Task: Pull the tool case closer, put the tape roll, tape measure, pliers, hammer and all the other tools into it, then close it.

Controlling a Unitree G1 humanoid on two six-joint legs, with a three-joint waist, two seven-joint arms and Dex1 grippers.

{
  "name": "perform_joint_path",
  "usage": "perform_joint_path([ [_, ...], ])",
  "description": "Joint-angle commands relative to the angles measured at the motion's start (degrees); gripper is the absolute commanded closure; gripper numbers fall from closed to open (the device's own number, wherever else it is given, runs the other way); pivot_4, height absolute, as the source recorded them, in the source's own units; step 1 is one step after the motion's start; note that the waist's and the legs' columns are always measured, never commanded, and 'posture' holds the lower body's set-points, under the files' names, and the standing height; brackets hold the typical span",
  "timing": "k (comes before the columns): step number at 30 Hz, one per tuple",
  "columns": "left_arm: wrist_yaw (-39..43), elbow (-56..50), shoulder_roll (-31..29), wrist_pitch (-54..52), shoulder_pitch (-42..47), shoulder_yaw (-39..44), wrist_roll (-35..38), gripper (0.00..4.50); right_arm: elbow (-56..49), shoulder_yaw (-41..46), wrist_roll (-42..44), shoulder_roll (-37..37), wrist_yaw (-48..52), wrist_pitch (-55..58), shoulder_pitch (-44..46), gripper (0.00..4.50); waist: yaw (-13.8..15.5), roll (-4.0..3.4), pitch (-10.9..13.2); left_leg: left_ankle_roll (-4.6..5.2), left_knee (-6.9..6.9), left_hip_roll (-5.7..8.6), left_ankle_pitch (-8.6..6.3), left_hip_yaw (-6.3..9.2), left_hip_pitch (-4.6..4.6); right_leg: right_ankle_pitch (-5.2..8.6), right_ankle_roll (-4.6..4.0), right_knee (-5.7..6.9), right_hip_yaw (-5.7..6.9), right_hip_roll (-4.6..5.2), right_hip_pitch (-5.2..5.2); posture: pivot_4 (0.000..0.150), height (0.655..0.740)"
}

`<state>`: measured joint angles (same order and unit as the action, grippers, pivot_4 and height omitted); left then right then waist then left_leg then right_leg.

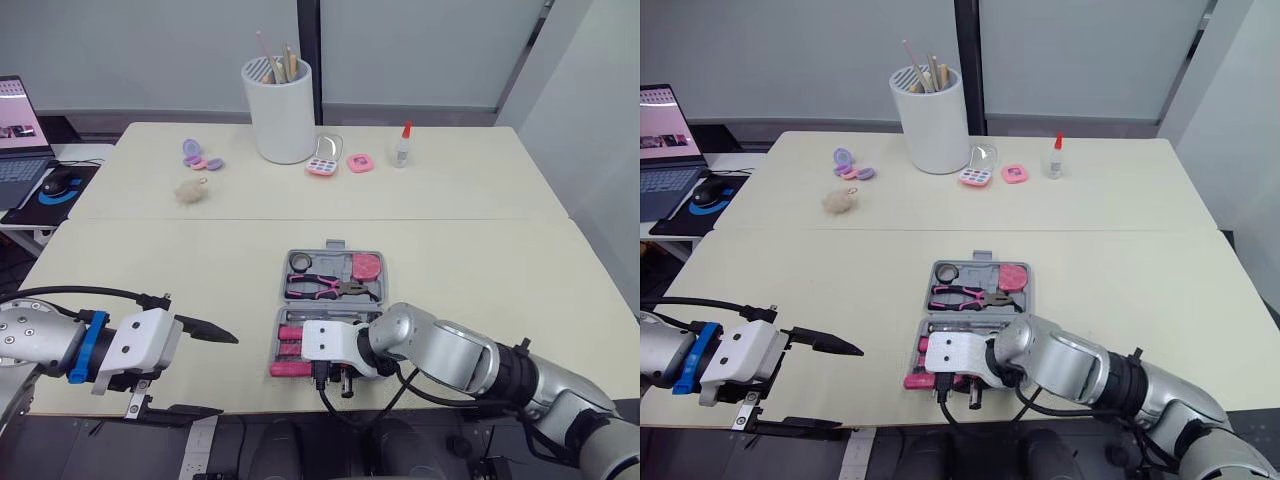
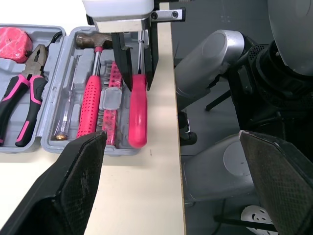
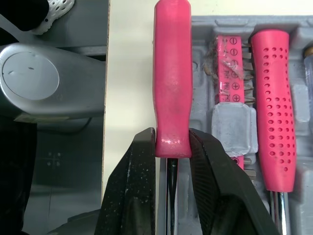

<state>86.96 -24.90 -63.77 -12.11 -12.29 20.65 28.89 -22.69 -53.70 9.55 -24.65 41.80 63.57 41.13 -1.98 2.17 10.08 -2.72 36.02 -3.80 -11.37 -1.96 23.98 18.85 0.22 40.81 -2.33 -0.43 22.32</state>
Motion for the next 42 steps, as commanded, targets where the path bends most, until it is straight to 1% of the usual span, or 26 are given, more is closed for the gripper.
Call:
perform_joint_path([
  [1, 0.7, -0.6, -1.1, 0.4, -0.3, 2.1, 0.2, 0.00, 0.0, 0.1, -1.4, 0.5, -0.5, -1.7, -0.1, 3.79, 0.0, 0.00, 0.0, 0.00, 0.00, 0.00, 0.00, 0.01, 0.00, 0.00, 0.00, 0.00, 0.00, 0.00, 0.00, 0.150, 0.7400],
  [14, 0.7, -0.2, -1.1, 0.7, -0.1, 1.7, 0.1, 0.00, 0.4, 0.4, -2.2, 0.2, -0.1, -2.0, -1.0, 3.79, 0.0, 0.00, 0.0, 0.00, -0.01, -0.01, 0.00, 0.01, -0.01, 0.01, -0.01, 0.00, 0.01, 0.00, 0.01, 0.150, 0.7400],
  [16, 0.8, -0.1, -1.1, 0.8, 0.0, 1.6, 0.0, 0.00, 0.5, 1.0, -2.1, 0.7, -0.5, -1.9, -1.4, 3.08, 0.0, 0.00, 0.0, 0.00, -0.02, -0.01, 0.00, 0.01, -0.01, 0.01, 0.00, 0.00, 0.01, 0.00, 0.01, 0.150, 0.7400],
  [18, 0.7, -0.1, -1.0, 0.9, 0.0, 1.5, -0.1, 0.00, 0.7, 1.8, -1.9, 1.2, -0.6, -1.8, -1.4, 2.73, 0.0, 0.00, 0.0, 0.00, -0.02, -0.01, 0.00, 0.01, 0.00, 0.01, 0.00, 0.00, 0.00, 0.00, 0.01, 0.150, 0.7400],
  [21, 0.6, -0.1, -0.9, 0.8, 0.1, 1.3, -0.2, 0.00, 0.2, 4.1, -0.9, 2.1, -0.3, -2.0, -1.6, 2.01, 0.0, 0.00, 0.0, 0.00, -0.02, -0.01, 0.00, 0.00, 0.00, 0.01, 0.00, 0.00, 0.00, 0.00, 0.01, 0.150, 0.7400],
  [23, 0.6, 0.0, -0.9, 1.1, 0.2, 1.0, -0.4, 0.00, -0.3, 6.3, 0.1, 2.8, -0.1, -2.8, -2.1, 2.01, 0.0, 0.00, 0.0, 0.00, -0.02, -0.02, 0.00, 0.01, 0.00, 0.02, 0.01, 0.00, 0.01, -0.01, 0.01, 0.150, 0.7400],
  [26, 0.6, 0.2, -0.8, 1.3, 0.8, 0.2, -0.4, 0.00, -1.1, 9.7, 0.5, 1.3, 1.3, -6.8, -2.8, 2.01, 0.0, 0.00, 0.0, 0.00, -0.03, -0.01, 0.00, 0.00, 0.00, 0.06, 0.09, -0.01, 0.01, 0.00, 0.01, 0.150, 0.7400],
  [29, 0.4, 0.6, -0.7, 1.5, 1.8, -0.7, -0.6, 0.00, -1.2, 14.4, 1.0, -1.2, 2.6, -12.5, -4.6, 2.01, 0.1, 0.00, 0.0, 0.00, -0.03, 0.01, 0.00, 0.00, 0.01, 0.07, 0.11, -0.03, 0.01, 0.01, 0.00, 0.150, 0.7400],
  [31, 0.4, 0.8, -0.5, 1.6, 2.1, -1.0, -0.7, 0.00, -1.3, 15.9, 0.6, -3.5, 4.5, -19.0, -6.4, 2.01, 0.1, 0.00, 0.0, 0.00, -0.03, 0.03, 0.00, 0.00, 0.01, 0.08, 0.13, -0.05, 0.01, 0.02, -0.01, 0.150, 0.7400],
  [32, 0.3, 0.9, -0.3, 1.7, 2.4, -1.3, -0.7, 0.00, -1.3, 16.8, 0.9, -4.1, 4.8, -20.0, -7.5, 2.01, 0.1, 0.00, 0.0, 0.00, -0.03, 0.03, 0.00, -0.01, 0.01, 0.08, 0.13, -0.05, 0.00, 0.02, -0.01, 0.150, 0.7400],
  [33, 0.1, 0.9, -0.2, 1.7, 2.7, -1.6, -0.7, 0.00, -1.4, 17.4, 0.9, -5.1, 5.2, -21.3, -8.7, 2.35, 0.1, 0.01, 0.0, 0.00, -0.04, 0.03, 0.00, 0.00, 0.01, 0.09, 0.15, -0.07, 0.01, 0.02, -0.01, 0.150, 0.7400],
  [34, -0.1, 1.0, -0.1, 1.8, 3.0, -1.8, -0.7, 0.00, -1.4, 17.8, 0.8, -5.7, 5.5, -22.2, -9.7, 2.53, 0.1, 0.01, 0.0, 0.00, -0.06, 0.02, 0.00, 0.00, 0.01, 0.10, 0.15, -0.07, 0.00, 0.01, -0.01, 0.150, 0.7400],
  [36, -0.7, 1.6, 0.0, 2.1, 3.8, -2.1, -0.9, 0.00, -1.2, 18.3, 0.4, -6.4, 5.9, -23.9, -11.3, 3.02, 0.1, 0.01, 0.0, 0.00, -0.07, 0.01, 0.00, 0.00, 0.01, 0.09, 0.15, -0.06, 0.00, 0.00, 0.00, 0.150, 0.7400],
  [39, -1.1, 2.6, -0.1, 2.3, 5.1, -2.5, -1.0, 0.00, -0.8, 18.2, -0.2, -6.1, 5.8, -25.6, -12.9, 3.81, -0.2, 0.01, 0.0, 0.00, -0.07, -0.01, 0.00, -0.01, -0.01, 0.10, 0.16, -0.04, -0.02, -0.03, 0.00, 0.150, 0.7400],
  [42, -1.1, 2.7, -0.1, 2.3, 5.4, -2.8, -0.9, 0.00, 0.7, 16.5, -2.0, -4.8, 5.0, -28.6, -15.1, 4.48, -0.2, 0.02, 0.0, 0.00, -0.06, -0.04, 0.00, 0.00, -0.01, 0.11, 0.18, -0.04, -0.02, -0.07, -0.01, 0.150, 0.7400],
])
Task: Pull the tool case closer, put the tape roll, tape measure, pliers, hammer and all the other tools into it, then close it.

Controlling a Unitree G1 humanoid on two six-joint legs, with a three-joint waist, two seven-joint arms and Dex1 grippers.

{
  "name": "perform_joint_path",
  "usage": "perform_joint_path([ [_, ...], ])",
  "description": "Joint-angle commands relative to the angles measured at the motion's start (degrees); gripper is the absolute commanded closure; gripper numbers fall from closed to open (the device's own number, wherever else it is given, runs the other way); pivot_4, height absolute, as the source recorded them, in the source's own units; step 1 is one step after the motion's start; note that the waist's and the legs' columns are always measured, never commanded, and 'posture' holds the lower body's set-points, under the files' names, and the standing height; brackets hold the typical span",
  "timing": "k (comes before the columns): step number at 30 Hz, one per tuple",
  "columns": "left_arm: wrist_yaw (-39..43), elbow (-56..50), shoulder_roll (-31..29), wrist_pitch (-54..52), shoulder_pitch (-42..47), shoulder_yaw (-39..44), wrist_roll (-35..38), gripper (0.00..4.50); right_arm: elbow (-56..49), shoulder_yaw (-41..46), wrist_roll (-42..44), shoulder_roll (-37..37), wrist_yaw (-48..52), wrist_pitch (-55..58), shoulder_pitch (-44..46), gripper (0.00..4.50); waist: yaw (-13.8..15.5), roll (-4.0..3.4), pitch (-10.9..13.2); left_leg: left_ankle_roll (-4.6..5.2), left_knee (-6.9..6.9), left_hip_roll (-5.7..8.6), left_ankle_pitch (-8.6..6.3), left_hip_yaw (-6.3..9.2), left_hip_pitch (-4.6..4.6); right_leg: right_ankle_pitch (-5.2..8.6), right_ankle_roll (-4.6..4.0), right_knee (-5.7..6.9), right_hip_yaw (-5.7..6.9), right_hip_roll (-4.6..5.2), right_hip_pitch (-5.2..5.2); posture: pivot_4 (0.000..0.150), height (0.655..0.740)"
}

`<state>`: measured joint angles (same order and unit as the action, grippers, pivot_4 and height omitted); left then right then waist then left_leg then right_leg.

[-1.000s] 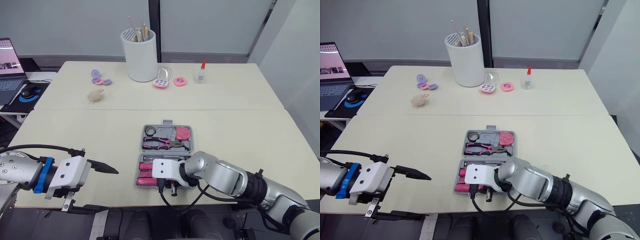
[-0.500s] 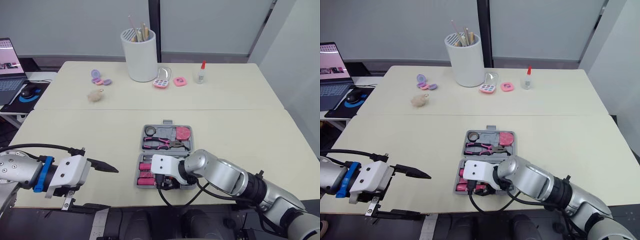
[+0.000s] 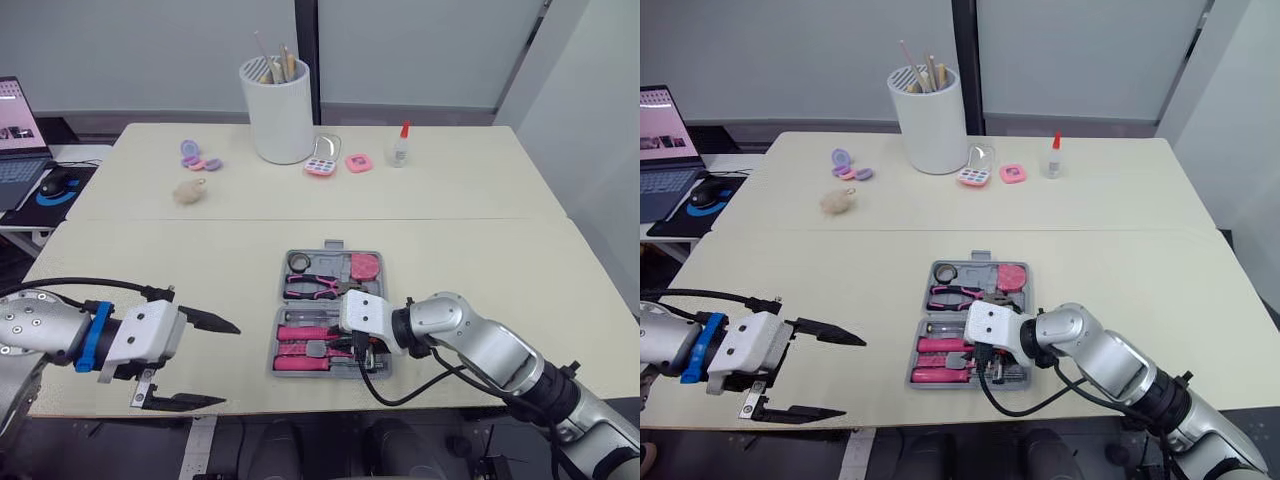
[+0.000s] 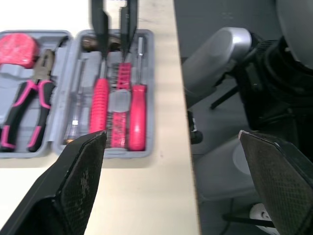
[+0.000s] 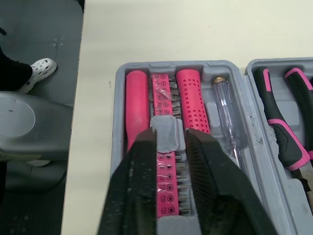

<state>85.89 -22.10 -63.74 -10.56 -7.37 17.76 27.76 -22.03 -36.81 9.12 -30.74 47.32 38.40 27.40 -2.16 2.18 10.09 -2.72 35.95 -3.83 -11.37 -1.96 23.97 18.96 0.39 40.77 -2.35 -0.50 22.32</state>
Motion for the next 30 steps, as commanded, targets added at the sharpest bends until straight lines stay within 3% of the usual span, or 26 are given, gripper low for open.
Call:
perform_joint_path([
  [1, 0.0, -0.1, -0.2, 0.8, 0.5, 0.1, 0.2, 0.00, 0.5, -1.0, -2.3, 1.6, -0.6, -4.2, -1.8, 4.48, 0.0, 0.01, 0.0, 0.00, 0.00, 0.00, 0.00, 0.00, 0.01, 0.00, -0.01, 0.00, 0.00, 0.00, 0.00, 0.150, 0.7400],
  [14, -0.1, -0.1, -0.2, 1.6, -0.3, -0.2, -0.3, 0.00, 9.8, -3.5, -9.3, 5.1, -0.7, -9.4, -5.6, 4.48, 0.2, 0.02, 0.0, 0.00, 0.01, 0.03, 0.00, -0.02, 0.00, -0.01, -0.01, 0.00, -0.01, 0.02, -0.01, 0.150, 0.7400],
  [21, -0.6, -0.1, 0.0, 1.7, -0.6, -0.4, -0.5, 0.00, 9.9, -3.4, -11.1, 5.2, 1.2, -11.4, -6.0, 4.48, 0.3, 0.02, 0.0, 0.00, 0.01, 0.04, 0.00, -0.01, -0.01, -0.01, -0.01, 0.00, 0.00, 0.02, -0.02, 0.150, 0.7400],
  [26, -1.7, 0.5, 0.8, 2.0, 0.0, -0.9, -1.0, 0.00, 7.2, 0.6, -8.4, 5.8, 2.4, -12.7, -5.9, 4.48, 0.3, 0.02, 0.0, 0.00, 0.01, 0.03, 0.00, -0.01, 0.00, 0.00, -0.01, 0.00, 0.00, 0.02, -0.02, 0.150, 0.7400],
  [30, -3.4, 1.1, 2.3, 0.9, 0.6, -0.1, 0.4, 0.00, 2.4, 9.1, -1.6, 4.1, 5.0, -9.2, -5.1, 4.48, 0.3, 0.02, 0.0, 0.00, 0.02, 0.03, 0.00, 0.00, 0.00, -0.01, -0.01, 0.00, 0.01, 0.02, -0.03, 0.150, 0.7400],
])
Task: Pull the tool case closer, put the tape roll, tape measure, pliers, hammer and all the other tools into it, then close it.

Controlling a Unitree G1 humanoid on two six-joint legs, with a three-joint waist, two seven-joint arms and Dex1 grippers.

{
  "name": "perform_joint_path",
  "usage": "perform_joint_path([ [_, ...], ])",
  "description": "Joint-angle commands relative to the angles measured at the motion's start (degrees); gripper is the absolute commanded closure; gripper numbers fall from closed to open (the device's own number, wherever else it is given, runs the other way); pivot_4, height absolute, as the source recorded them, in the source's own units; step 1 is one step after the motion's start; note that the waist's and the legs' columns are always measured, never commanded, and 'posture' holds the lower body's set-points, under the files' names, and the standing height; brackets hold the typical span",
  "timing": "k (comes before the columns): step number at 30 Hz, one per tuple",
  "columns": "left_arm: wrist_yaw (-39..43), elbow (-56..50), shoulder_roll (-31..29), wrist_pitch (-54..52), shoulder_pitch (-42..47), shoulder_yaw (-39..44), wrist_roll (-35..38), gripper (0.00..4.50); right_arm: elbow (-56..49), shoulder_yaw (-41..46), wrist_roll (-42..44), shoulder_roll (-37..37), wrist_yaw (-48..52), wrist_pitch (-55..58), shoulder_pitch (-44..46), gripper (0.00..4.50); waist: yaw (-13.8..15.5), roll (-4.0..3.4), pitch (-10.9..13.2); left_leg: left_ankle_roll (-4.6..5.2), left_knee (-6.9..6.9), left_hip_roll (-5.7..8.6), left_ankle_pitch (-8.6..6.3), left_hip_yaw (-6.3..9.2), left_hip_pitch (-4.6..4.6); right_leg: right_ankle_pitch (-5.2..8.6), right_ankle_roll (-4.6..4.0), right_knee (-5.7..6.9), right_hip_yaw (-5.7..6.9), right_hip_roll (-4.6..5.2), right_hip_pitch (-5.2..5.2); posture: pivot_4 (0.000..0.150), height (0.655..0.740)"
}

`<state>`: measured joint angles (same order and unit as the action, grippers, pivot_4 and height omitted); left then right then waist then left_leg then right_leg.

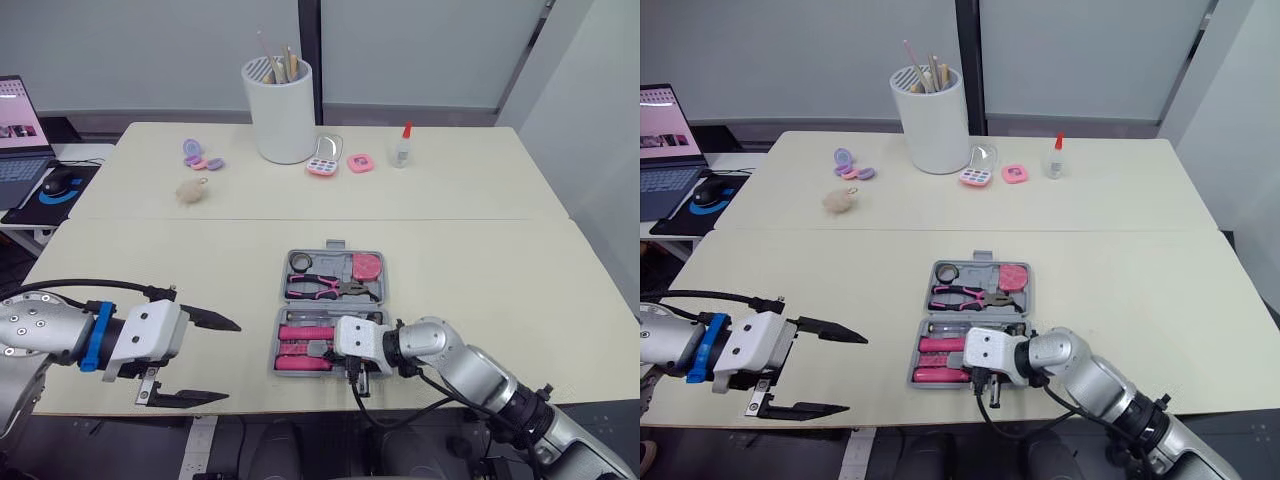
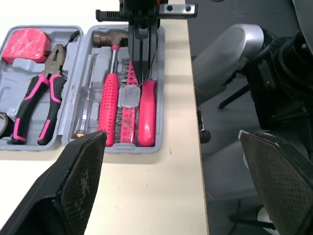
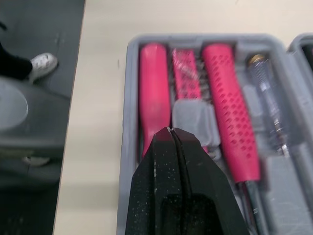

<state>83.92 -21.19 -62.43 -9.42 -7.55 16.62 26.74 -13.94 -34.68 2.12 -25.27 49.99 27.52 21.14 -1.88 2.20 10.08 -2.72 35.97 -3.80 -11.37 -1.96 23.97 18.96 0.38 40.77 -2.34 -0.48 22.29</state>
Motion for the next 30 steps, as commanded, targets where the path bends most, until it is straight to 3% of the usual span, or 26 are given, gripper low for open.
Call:
perform_joint_path([
  [1, -2.3, 0.2, 1.4, -1.4, 1.0, 1.6, 2.4, 0.00, -7.4, 9.4, 7.4, -2.8, 3.6, 2.7, 1.2, 4.48, 0.0, 0.00, 0.0, 0.00, 0.00, 0.00, 0.00, 0.01, 0.00, 0.00, 0.00, 0.00, 0.01, 0.00, -0.01, 0.150, 0.7400],
  [5, -5.6, 2.1, 2.9, -4.8, 2.2, 3.8, 4.7, 0.00, -12.4, 20.7, 17.1, -10.8, 9.8, 6.4, 0.6, 3.76, 0.3, 0.05, 0.0, 0.00, 0.01, 0.07, 0.00, 0.02, 0.01, 0.00, 0.01, -0.03, 0.04, 0.08, -0.06, 0.150, 0.7400],
  [8, -7.6, 7.0, 2.4, -9.0, 4.2, 6.2, 6.3, 0.00, -9.8, 31.4, 22.7, -20.0, 16.0, 7.2, 0.8, 3.06, 0.2, 0.03, 0.0, 0.00, 0.00, 0.06, 0.00, 0.05, -0.02, 0.00, 0.00, -0.03, 0.06, 0.08, -0.08, 0.150, 0.7400],
  [11, -7.1, 12.7, 0.7, -10.1, 5.8, 7.0, 5.1, 0.00, -5.3, 36.1, 23.4, -26.6, 19.2, 5.6, 1.1, 2.28, 0.2, 0.00, 0.1, 0.00, -0.01, 0.07, 0.00, 0.01, -0.04, 0.00, 0.00, -0.03, 0.04, 0.08, -0.07, 0.150, 0.7400],
  [18, -5.9, 31.1, -1.2, -2.7, 12.1, 6.4, -0.9, 0.00, 5.6, 40.7, 20.1, -32.9, 21.6, -1.9, 0.0, 0.18, -0.2, -0.04, 0.1, 0.01, -0.03, 0.08, 0.00, -0.06, -0.06, -0.02, -0.04, -0.02, -0.02, 0.01, 0.00, 0.150, 0.7400],
  [23, -5.0, 39.5, -1.5, 4.3, 15.4, 5.3, -4.2, 0.00, 11.3, 41.4, 18.2, -33.8, 21.9, -6.8, -0.5, 0.05, 0.0, -0.04, 0.1, 0.01, -0.02, 0.05, 0.00, -0.13, -0.04, -0.07, -0.12, -0.03, -0.04, 0.09, 0.01, 0.150, 0.7400],
  [30, -5.3, 40.1, -0.7, 5.4, 18.3, 3.4, -5.1, 0.00, 12.5, 41.1, 17.7, -33.3, 21.1, -8.1, -0.6, 0.05, 0.0, -0.05, 0.1, 0.01, -0.01, 0.04, 0.00, -0.12, -0.03, -0.10, -0.18, -0.01, -0.03, 0.10, 0.00, 0.150, 0.7400],
])
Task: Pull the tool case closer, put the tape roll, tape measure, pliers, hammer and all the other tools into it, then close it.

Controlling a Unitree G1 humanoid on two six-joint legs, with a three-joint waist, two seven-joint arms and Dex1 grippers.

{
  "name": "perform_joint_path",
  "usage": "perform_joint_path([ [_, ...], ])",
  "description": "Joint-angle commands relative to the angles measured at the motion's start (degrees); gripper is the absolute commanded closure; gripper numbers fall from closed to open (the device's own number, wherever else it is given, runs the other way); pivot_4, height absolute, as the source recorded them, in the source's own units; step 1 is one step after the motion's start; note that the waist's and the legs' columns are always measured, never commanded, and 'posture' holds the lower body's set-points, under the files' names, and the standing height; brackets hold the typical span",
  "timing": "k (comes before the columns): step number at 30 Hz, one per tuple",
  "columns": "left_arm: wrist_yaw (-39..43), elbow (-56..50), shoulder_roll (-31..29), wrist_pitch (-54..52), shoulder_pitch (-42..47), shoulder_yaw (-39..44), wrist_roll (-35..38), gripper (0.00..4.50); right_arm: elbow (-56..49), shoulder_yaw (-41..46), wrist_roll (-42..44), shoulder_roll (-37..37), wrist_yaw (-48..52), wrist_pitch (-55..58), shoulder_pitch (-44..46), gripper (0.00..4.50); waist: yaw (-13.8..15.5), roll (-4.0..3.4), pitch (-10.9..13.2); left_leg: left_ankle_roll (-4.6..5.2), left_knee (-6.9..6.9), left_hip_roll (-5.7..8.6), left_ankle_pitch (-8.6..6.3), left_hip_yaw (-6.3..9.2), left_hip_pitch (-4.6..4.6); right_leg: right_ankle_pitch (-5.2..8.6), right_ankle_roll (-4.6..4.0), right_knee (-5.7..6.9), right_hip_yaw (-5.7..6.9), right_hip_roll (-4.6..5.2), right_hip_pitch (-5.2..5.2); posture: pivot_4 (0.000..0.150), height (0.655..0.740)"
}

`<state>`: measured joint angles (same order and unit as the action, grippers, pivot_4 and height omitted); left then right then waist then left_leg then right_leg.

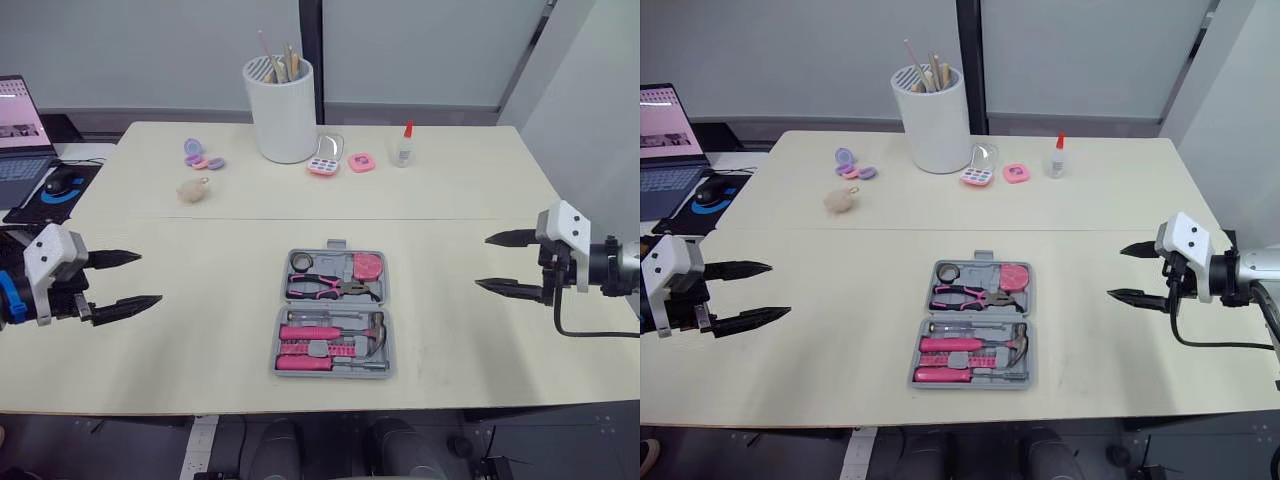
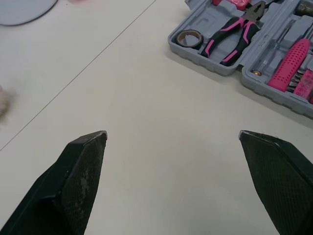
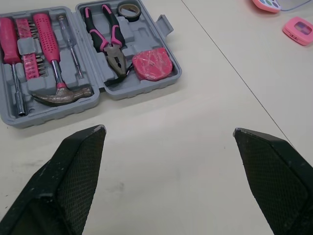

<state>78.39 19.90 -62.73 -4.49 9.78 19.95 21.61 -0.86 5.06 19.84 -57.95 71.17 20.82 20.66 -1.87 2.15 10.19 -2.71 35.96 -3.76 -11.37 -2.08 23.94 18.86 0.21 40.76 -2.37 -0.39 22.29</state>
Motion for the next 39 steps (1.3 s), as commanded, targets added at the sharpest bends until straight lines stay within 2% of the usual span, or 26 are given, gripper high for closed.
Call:
perform_joint_path([
  [1, 0.2, -1.2, -0.4, 0.4, 1.0, -0.1, 0.1, 0.00, -0.6, 1.3, -0.3, -0.7, -0.1, -1.5, -0.4, 0.05, 0.0, 0.00, 0.0, 0.00, 0.00, 0.00, 0.00, 0.00, 0.00, 0.00, 0.00, 0.00, 0.00, 0.00, 0.00, 0.150, 0.7400],
  [7, -1.5, -2.4, 0.1, 0.0, 1.3, -1.0, -0.6, 0.00, -0.9, 0.4, -1.9, -0.7, -0.5, -2.6, -1.1, 0.05, -0.1, -0.02, 0.0, 0.00, 0.00, -0.01, 0.00, -0.01, -0.02, 0.00, 0.00, 0.04, -0.01, 0.00, 0.00, 0.150, 0.7400],
  [11, -5.3, -3.7, 2.8, 0.2, 2.6, -3.5, -2.2, 0.00, 1.0, -2.3, -6.0, 1.1, -3.0, -5.6, -0.2, 0.05, 0.0, 0.00, 0.0, 0.00, 0.02, 0.00, 0.00, 0.02, -0.02, 0.00, 0.00, 0.04, 0.01, 0.00, -0.02, 0.150, 0.7400],
  [12, -6.2, -3.8, 3.7, 1.1, 3.0, -4.5, -3.2, 0.18, 1.8, -3.6, -7.5, 1.9, -3.8, -6.9, 0.2, 0.02, 0.0, 0.00, 0.0, 0.00, 0.03, 0.01, 0.00, 0.01, -0.02, 0.00, 0.00, 0.04, 0.01, -0.01, -0.03, 0.150, 0.7400],
  [15, -7.9, -3.8, 5.7, 3.0, 3.7, -7.3, -5.7, 0.85, 4.3, -7.5, -12.8, 3.3, -5.7, -11.7, 0.7, 0.63, 0.0, 0.00, 0.0, 0.00, 0.03, 0.03, 0.00, -0.01, 0.01, 0.00, 0.00, 0.06, -0.02, -0.01, 0.00, 0.150, 0.7400],
  [20, -10.8, -3.1, 9.2, 4.0, 6.3, -13.2, -10.3, 2.51, 7.6, -13.6, -18.7, 8.8, -8.9, -14.6, 4.5, 2.24, 0.0, -0.01, 0.0, 0.00, 0.06, 0.07, 0.00, -0.01, -0.02, -0.01, 0.00, 0.11, -0.03, -0.09, -0.01, 0.150, 0.7400],
  [26, -12.4, -2.5, 12.2, 5.2, 7.9, -18.2, -13.9, 4.45, 12.7, -18.1, -23.1, 13.7, -11.2, -16.5, 6.7, 3.62, 0.0, 0.00, 0.0, -0.01, 0.08, 0.07, 0.01, 0.00, 0.01, -0.01, -0.01, 0.11, -0.04, -0.28, -0.01, 0.150, 0.7400],
  [30, -13.8, -2.5, 15.0, 5.0, 8.2, -21.6, -16.3, 4.50, 13.0, -20.4, -24.5, 17.1, -11.7, -16.0, 7.2, 4.43, 0.0, 0.00, 0.0, -0.01, 0.09, 0.06, 0.01, 0.00, 0.00, -0.02, -0.01, 0.14, -0.05, -0.28, -0.03, 0.150, 0.7400],
  [39, -16.4, 2.2, 20.0, 6.6, 11.9, -27.4, -21.5, 4.50, 16.1, -24.4, -28.0, 23.0, -13.2, -16.9, 8.3, 4.47, 0.1, 0.01, 0.0, -0.01, 0.12, 0.11, 0.01, 0.05, -0.01, -0.02, -0.01, 0.19, -0.01, -0.34, -0.04, 0.150, 0.7400],
])
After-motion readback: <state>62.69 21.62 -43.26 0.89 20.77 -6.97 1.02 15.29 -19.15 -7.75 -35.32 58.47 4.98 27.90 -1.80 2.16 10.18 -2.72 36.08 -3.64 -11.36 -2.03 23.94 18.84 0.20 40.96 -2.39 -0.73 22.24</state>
